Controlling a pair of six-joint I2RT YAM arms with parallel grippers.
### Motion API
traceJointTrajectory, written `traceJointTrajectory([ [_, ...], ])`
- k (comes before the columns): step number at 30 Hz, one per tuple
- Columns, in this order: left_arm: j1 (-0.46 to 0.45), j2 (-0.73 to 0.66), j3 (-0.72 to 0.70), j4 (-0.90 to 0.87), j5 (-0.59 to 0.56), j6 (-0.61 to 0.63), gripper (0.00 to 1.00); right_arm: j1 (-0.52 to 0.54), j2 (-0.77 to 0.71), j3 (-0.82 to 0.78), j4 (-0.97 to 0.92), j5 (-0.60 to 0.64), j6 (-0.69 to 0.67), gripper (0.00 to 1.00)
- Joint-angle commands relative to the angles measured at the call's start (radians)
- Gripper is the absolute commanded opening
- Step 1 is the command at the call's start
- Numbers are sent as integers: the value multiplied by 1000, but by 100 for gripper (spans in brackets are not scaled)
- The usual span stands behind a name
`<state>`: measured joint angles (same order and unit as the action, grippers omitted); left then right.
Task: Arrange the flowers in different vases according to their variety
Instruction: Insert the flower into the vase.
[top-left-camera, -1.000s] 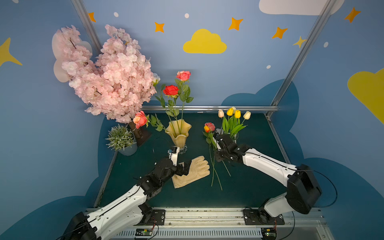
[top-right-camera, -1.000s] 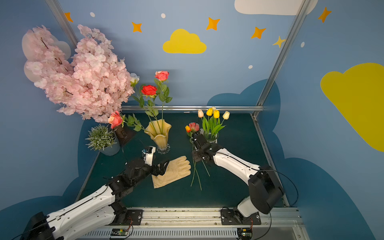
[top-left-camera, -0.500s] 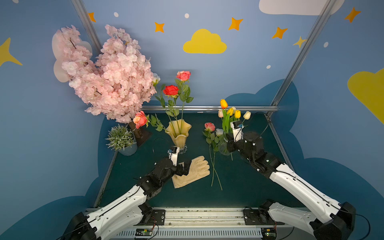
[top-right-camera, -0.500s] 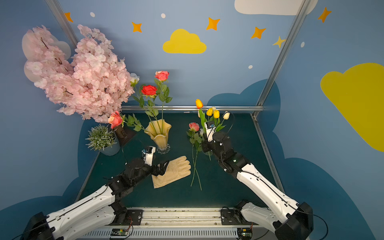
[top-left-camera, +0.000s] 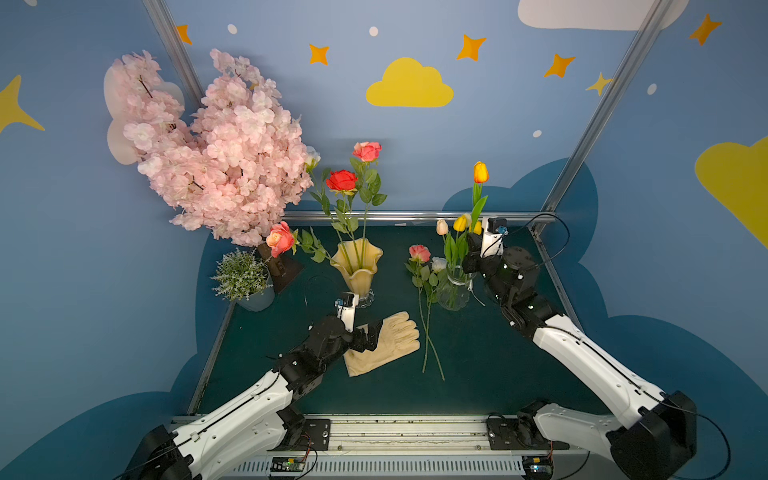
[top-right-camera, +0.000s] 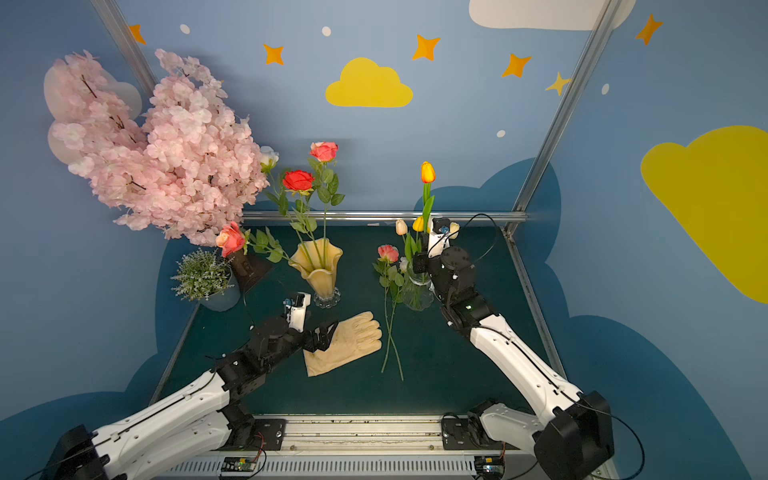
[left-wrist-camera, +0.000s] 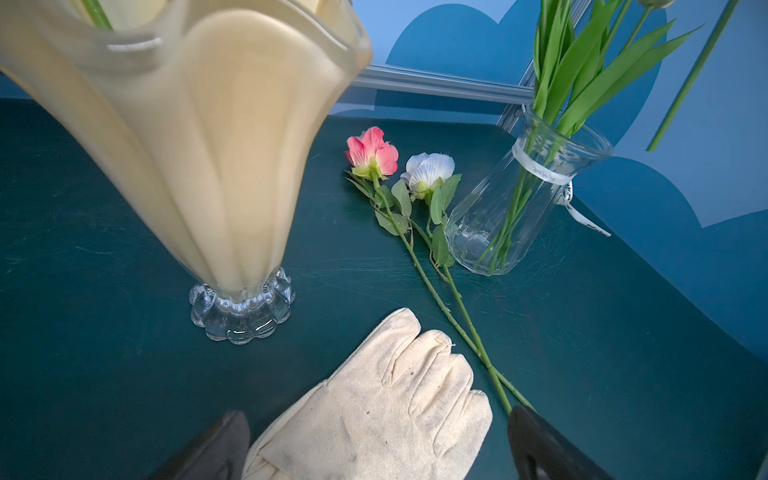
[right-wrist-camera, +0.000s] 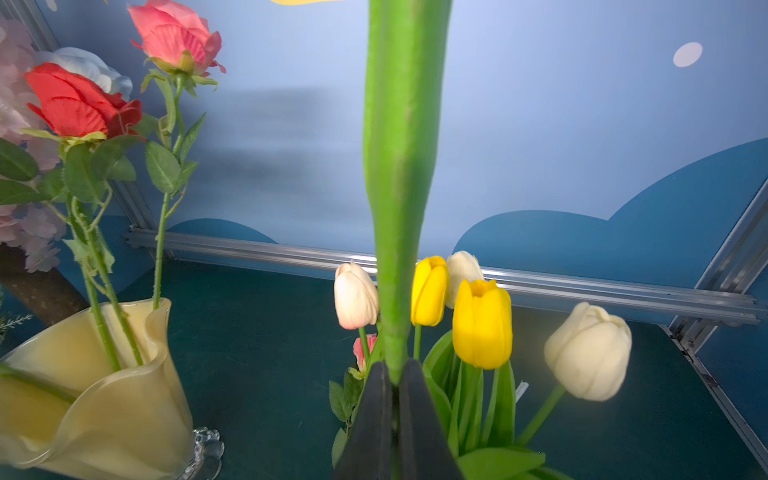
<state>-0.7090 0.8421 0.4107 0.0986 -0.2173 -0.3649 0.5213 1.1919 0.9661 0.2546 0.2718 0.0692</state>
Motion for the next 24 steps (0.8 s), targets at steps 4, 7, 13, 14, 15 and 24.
traceJointTrajectory([
  [4, 1, -9, -10, 16, -1, 9, 100, -42, 82, 48, 152, -17, -17, 0],
  [7, 2, -8, -10, 18, -2, 11, 100, -56, 114, 49, 178, -37, -20, 0],
  [13, 1, -5, -12, 22, -1, 13, 100, -67, 155, 44, 193, -55, -23, 0],
  [14, 2, -3, -12, 23, -1, 13, 100, -68, 158, 41, 194, -60, -23, 0],
  [15, 2, -1, -11, 24, -1, 13, 100, -69, 160, 37, 195, -61, -22, 0],
  [24, 2, 9, -8, 26, 4, 12, 100, -67, 116, -56, 287, -106, 33, 29],
])
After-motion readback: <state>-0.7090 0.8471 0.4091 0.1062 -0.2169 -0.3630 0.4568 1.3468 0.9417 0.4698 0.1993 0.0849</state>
